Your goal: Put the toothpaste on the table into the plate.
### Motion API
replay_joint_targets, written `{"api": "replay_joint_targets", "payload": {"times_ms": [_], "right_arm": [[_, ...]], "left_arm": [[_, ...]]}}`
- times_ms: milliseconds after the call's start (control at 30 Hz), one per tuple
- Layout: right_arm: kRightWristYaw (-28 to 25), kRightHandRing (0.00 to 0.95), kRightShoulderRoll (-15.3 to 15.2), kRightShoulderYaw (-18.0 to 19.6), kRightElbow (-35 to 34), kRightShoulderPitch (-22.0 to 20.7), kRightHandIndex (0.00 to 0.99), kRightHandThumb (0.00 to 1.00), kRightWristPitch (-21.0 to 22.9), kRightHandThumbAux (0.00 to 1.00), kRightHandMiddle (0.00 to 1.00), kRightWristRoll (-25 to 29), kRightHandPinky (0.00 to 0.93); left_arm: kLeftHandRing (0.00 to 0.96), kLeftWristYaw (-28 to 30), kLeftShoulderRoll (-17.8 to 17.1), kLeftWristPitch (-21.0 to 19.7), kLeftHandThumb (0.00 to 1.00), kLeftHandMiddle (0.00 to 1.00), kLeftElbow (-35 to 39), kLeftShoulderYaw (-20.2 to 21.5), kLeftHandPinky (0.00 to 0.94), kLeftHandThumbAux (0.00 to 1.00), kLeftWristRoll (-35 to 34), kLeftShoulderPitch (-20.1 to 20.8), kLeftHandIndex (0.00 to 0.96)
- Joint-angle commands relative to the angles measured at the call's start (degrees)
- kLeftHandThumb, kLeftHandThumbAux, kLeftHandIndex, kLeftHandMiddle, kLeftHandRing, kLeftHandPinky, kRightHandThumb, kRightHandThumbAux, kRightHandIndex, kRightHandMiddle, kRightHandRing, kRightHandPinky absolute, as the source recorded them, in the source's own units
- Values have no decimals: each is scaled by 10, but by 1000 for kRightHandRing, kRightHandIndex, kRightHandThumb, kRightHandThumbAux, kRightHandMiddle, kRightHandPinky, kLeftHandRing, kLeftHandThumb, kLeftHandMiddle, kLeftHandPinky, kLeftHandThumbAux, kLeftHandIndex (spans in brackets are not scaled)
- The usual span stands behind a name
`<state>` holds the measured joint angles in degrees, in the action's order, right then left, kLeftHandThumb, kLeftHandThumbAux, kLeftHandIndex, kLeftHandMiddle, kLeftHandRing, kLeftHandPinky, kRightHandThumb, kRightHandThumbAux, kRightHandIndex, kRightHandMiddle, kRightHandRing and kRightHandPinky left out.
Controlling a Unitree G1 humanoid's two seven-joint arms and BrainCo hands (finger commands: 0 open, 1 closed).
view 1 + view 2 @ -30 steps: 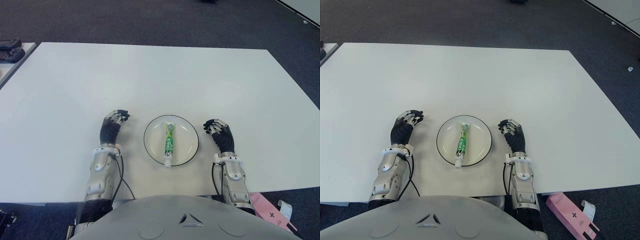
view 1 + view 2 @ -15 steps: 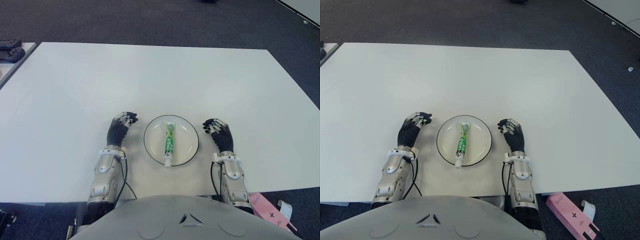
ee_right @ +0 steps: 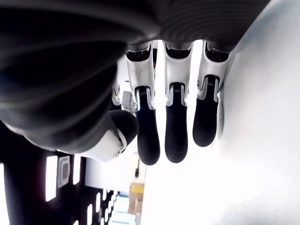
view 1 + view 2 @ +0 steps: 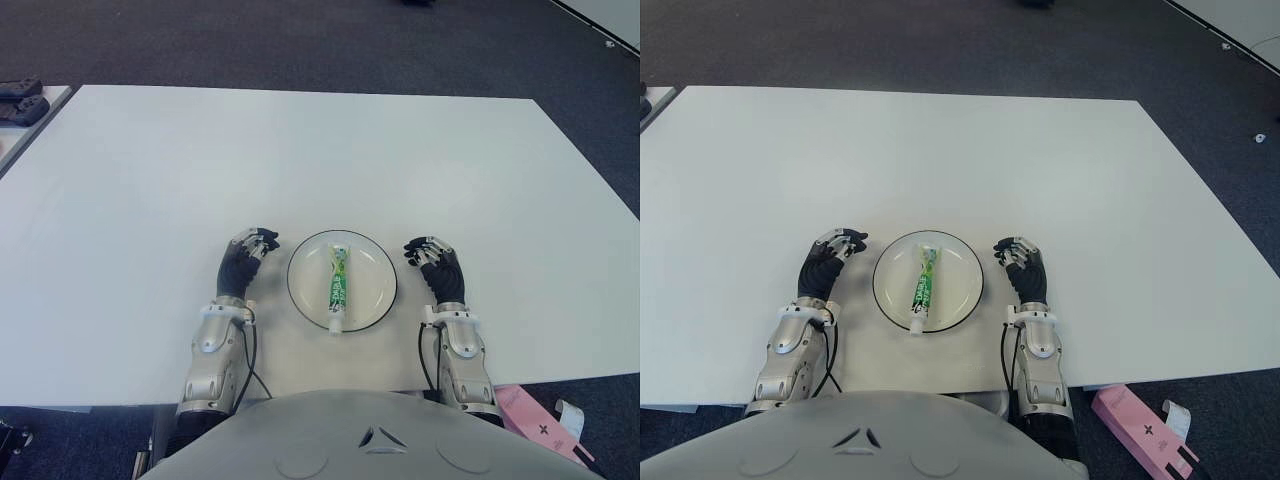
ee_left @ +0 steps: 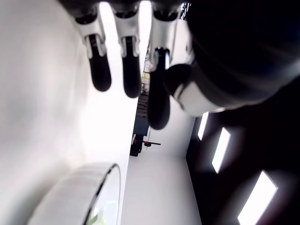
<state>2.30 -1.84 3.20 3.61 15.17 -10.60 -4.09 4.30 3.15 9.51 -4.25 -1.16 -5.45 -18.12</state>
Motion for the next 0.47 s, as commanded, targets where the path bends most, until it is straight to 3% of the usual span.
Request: {"api": "replay_joint_targets", "payload": {"times_ms": [33, 467], "right_arm": [[2, 470, 5, -1, -2, 0, 421, 705, 14, 731, 481, 6, 473], [-7, 471, 7, -3, -6, 5, 421, 705, 3, 730, 480, 9, 470]], "left_arm": [[527, -25, 5, -20, 707, 536, -9, -3, 522, 719, 21, -23, 435], [537, -48, 8, 18, 707, 549, -20, 12, 520, 719, 31, -31, 435]]}}
